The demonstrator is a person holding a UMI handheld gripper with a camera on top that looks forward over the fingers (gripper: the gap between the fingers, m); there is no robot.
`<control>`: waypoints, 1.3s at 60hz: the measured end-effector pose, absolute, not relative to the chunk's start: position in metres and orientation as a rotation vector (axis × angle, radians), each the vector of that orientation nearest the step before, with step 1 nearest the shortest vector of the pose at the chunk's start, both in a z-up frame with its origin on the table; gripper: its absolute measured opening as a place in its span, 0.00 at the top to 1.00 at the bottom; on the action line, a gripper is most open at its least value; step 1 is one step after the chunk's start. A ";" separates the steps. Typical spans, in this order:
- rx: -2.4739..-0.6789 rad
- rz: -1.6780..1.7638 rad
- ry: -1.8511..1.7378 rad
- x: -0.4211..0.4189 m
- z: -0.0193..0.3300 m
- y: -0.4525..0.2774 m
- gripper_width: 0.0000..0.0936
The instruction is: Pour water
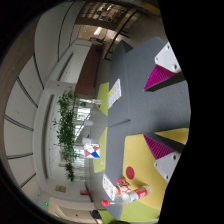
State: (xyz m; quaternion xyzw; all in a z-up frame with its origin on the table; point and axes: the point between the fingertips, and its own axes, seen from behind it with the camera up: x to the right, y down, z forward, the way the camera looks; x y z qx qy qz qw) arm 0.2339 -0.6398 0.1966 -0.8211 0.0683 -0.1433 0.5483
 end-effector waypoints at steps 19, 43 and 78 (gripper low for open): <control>-1.937 -0.322 0.111 0.169 0.206 -0.678 0.09; -1.904 -0.086 -0.028 -0.048 0.180 -0.632 0.09; -1.825 -0.089 0.052 -0.110 0.131 -0.479 0.49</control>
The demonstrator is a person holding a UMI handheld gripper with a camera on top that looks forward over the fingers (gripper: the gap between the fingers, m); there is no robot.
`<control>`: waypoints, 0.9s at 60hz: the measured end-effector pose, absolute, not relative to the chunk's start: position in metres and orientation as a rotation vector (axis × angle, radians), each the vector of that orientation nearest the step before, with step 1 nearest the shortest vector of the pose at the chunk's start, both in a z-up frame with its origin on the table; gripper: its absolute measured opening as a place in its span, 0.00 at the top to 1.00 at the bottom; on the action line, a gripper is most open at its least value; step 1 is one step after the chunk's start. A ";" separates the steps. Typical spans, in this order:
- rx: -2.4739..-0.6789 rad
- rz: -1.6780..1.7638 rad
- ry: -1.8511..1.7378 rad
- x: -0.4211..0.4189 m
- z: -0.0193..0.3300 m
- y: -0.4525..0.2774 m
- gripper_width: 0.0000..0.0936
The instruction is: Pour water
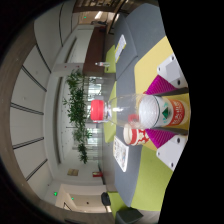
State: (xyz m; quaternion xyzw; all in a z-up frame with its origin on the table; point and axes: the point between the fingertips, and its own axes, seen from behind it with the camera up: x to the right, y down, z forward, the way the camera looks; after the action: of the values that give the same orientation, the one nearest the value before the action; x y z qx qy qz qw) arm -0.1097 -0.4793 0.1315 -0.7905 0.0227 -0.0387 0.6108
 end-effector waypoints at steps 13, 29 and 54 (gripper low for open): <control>-1.817 -0.230 0.049 -0.086 0.139 -0.477 0.63; -1.635 -0.790 -0.131 0.038 0.250 -0.445 0.63; -0.935 -1.567 -1.124 -0.043 0.350 -0.337 0.63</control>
State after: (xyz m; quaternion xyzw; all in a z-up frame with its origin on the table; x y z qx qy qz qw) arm -0.0429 -0.3373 0.3500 -0.3832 -0.4604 -0.6419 0.4787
